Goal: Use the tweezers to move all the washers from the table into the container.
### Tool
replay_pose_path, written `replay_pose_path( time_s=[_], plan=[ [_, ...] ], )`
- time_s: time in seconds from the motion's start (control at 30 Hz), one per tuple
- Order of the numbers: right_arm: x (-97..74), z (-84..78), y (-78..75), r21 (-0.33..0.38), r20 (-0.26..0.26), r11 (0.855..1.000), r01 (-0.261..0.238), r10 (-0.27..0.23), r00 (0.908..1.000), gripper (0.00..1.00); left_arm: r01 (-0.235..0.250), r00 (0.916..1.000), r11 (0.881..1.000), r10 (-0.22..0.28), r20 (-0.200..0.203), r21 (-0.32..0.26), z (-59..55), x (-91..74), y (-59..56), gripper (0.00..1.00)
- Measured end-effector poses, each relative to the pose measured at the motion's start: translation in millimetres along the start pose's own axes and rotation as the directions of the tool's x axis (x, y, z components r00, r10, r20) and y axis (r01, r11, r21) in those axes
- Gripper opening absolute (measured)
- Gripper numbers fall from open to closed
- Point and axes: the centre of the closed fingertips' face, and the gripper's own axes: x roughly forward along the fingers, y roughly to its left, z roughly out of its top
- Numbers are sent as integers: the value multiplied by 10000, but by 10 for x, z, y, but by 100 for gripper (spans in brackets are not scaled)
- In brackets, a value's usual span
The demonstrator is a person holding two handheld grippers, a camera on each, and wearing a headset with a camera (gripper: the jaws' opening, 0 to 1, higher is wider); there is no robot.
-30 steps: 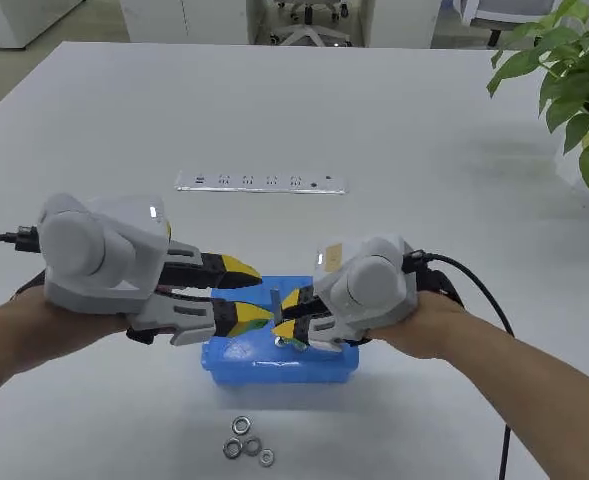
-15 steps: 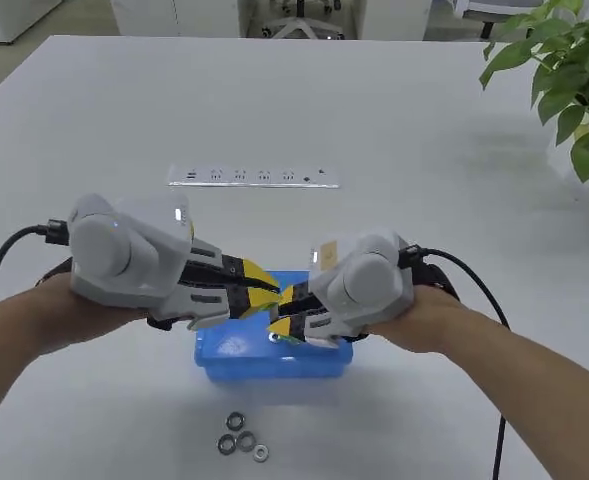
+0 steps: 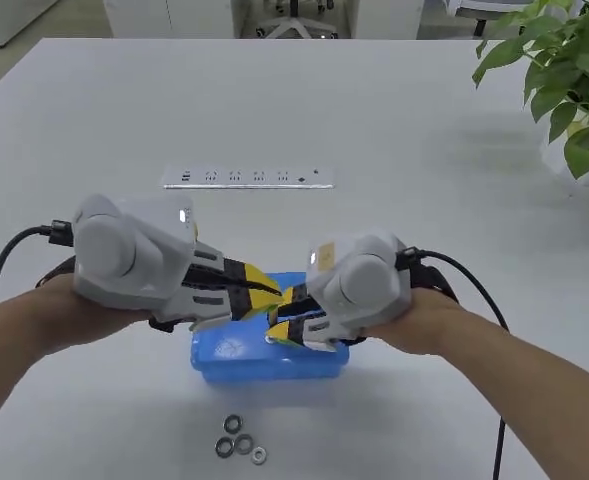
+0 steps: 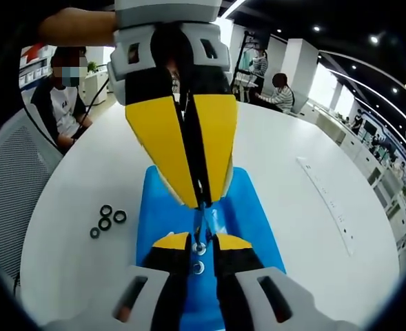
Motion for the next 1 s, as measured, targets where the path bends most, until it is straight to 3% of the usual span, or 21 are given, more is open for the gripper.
replay_pose_path(
  time_s=[0.6,1.0],
  plan=[
    [-62,12,-25,570,-90,9980,272,-267,9996,20,-163,9996,9996,157,-234,-232,-11,-37,48,4],
    [-251,21,-4,1497,-181,9847,895,-878,9960,30,-479,9988,9985,476,-117,-246,84,-140,90,4]
  ],
)
